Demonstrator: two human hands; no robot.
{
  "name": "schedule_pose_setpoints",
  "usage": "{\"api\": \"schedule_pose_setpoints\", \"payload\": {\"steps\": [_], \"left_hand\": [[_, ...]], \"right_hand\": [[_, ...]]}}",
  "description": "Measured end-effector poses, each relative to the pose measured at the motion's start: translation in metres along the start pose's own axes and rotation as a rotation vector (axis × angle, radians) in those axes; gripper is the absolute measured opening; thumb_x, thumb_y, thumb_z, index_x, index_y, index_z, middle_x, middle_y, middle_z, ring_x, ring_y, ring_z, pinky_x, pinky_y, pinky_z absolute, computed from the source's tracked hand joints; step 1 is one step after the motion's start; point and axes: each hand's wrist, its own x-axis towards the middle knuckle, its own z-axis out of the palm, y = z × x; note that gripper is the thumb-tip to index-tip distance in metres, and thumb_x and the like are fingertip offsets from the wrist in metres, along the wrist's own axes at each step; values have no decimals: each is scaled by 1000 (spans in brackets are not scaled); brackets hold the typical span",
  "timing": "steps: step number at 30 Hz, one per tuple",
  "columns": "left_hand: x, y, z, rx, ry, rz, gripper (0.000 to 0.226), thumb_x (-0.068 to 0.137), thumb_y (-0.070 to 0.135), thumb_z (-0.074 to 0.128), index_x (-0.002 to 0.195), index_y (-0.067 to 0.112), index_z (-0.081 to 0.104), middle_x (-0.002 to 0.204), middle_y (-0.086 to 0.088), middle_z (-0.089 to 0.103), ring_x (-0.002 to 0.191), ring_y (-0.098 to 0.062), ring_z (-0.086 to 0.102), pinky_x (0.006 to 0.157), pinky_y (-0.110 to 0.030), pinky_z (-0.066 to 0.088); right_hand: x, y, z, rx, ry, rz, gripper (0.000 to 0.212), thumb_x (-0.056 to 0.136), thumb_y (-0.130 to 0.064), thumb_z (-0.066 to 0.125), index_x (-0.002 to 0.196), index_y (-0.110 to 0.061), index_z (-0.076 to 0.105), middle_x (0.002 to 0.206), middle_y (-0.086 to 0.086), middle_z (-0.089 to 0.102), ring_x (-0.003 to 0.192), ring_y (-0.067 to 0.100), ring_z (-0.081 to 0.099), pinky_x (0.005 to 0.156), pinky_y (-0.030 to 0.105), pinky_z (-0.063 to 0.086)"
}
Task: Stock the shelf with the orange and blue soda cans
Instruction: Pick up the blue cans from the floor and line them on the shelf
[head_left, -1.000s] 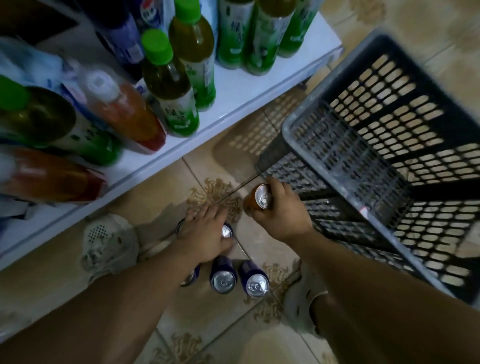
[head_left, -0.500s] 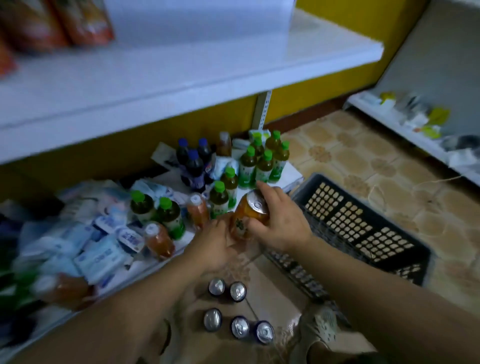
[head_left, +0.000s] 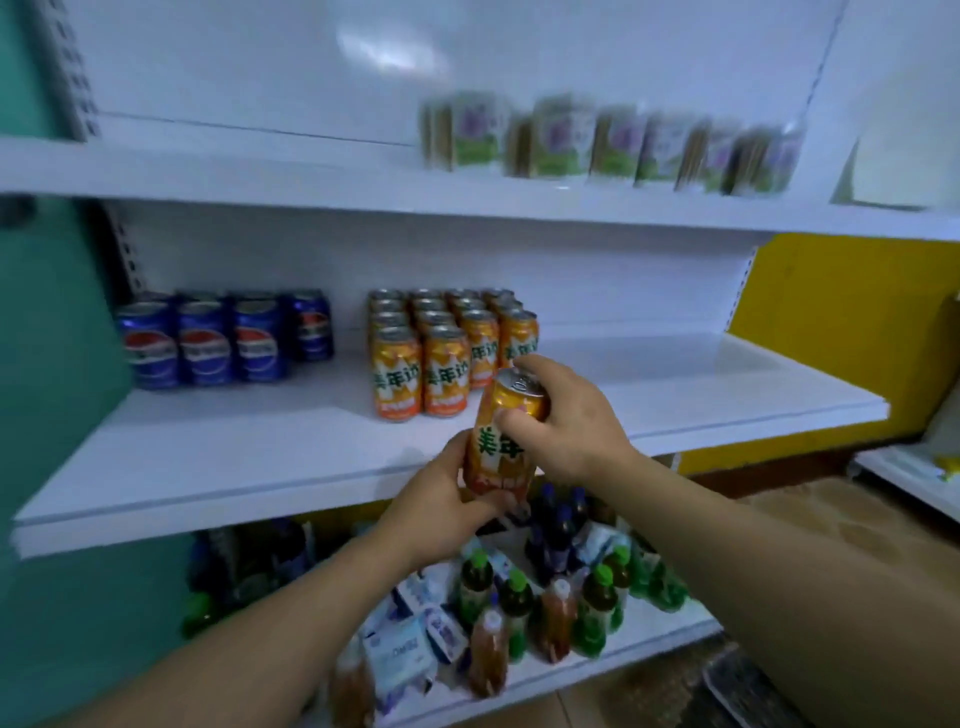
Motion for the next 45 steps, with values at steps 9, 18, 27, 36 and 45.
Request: {"api": "schedule_pose_setpoints", "payload": {"steps": [9, 18, 27, 36, 45], "left_hand": [[-25, -32, -150, 586, 149, -176, 83, 83, 56, 62, 150, 30, 21, 153, 4, 35, 136, -14, 38, 109, -33, 35], [-37, -102, -218, 1048, 23, -562, 77, 88, 74, 21, 153, 35, 7, 162, 7, -2, 149, -16, -3, 116, -56, -1], [-36, -105, -218, 1084, 40, -554, 78, 87, 76, 18, 153, 38, 4, 162, 9, -3, 149, -15, -4, 117, -55, -1], [-18, -84, -177, 1080, -40, -553, 85, 85, 78, 17, 154, 31, -1, 162, -1, -8, 149, -24, -7, 117, -56, -2], [49, -55, -84, 1043, -41, -467, 93, 79, 84, 18, 154, 29, 8, 162, -3, 0, 148, -29, -2, 115, -59, 0]], "right_hand": [[73, -95, 73, 42, -103, -134, 60, 84, -48, 56, 138, -28, 44, 134, 1, 53, 117, 23, 51, 89, 34, 45], [105, -107, 132, -22, -217, -135, 62, 85, -47, 57, 142, -28, 39, 137, 1, 49, 121, 23, 49, 95, 38, 47], [104, -102, 143, 29, -252, -105, 83, 74, -61, 68, 142, -33, 30, 138, -2, 47, 120, 22, 50, 97, 43, 48], [88, -65, 105, -35, -201, -64, 75, 75, -54, 68, 139, -35, 35, 132, 0, 53, 113, 23, 55, 90, 40, 51], [85, 10, 66, -7, -67, 99, 74, 76, -47, 68, 140, -35, 32, 132, -2, 52, 115, 23, 55, 92, 40, 51]]}}
